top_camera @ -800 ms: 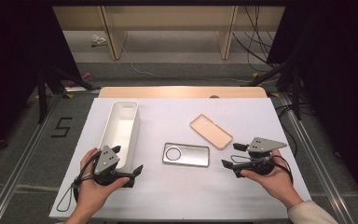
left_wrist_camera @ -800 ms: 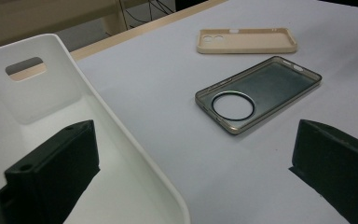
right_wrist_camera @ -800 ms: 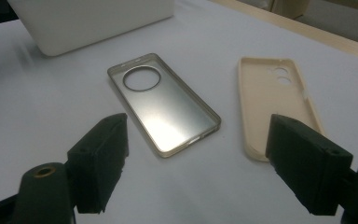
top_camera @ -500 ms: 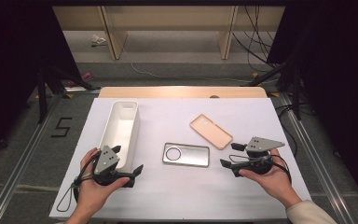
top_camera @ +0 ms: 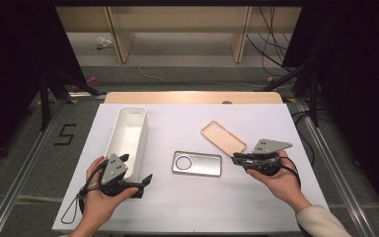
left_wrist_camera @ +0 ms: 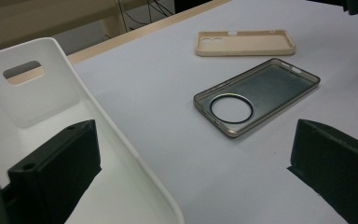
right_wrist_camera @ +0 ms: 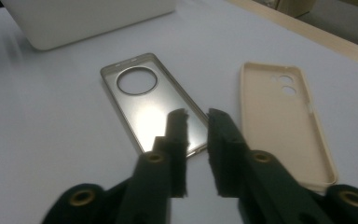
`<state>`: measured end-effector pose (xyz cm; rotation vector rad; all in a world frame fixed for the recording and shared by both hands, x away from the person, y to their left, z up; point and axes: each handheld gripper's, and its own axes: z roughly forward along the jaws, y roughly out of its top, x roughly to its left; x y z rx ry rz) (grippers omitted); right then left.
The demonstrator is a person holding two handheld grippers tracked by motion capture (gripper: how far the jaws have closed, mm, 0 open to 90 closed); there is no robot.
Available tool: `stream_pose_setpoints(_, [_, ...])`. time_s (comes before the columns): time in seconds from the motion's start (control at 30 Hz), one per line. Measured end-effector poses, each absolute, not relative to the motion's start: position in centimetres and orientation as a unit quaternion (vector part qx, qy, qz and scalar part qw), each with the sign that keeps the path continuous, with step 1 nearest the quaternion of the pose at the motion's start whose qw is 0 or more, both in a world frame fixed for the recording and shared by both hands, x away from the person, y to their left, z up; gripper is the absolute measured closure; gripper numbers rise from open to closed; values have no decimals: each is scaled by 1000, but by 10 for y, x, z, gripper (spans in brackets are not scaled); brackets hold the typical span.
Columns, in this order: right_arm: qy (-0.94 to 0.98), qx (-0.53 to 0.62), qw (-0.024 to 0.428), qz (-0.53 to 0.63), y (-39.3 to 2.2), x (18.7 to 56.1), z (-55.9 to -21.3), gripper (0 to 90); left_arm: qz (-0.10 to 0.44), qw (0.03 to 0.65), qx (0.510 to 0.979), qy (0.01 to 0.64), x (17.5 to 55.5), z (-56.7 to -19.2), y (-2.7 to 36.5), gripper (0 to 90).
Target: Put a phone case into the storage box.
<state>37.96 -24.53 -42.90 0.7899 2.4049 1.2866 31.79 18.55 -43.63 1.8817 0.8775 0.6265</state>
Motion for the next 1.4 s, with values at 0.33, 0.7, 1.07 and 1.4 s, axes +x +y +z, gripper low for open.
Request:
stream_pose_setpoints(0.33, [863, 288, 134, 393, -209, 414, -440, 900, 255, 469, 766, 357, 317, -436, 185, 14])
stream_pose_setpoints(0.7, [886, 301, 139, 325, -175, 457, -463, 900, 253, 472, 766, 356, 317, -436, 186, 16])
stream_pose_setpoints(1.07, [894, 313, 138, 290, -173, 471, -478, 900, 254, 471, 767, 355, 316, -436, 186, 16])
stream_pose_setpoints(1.4, [897, 312, 130, 287, -174, 471, -478, 900, 254, 470, 767, 355, 316, -437, 185, 16])
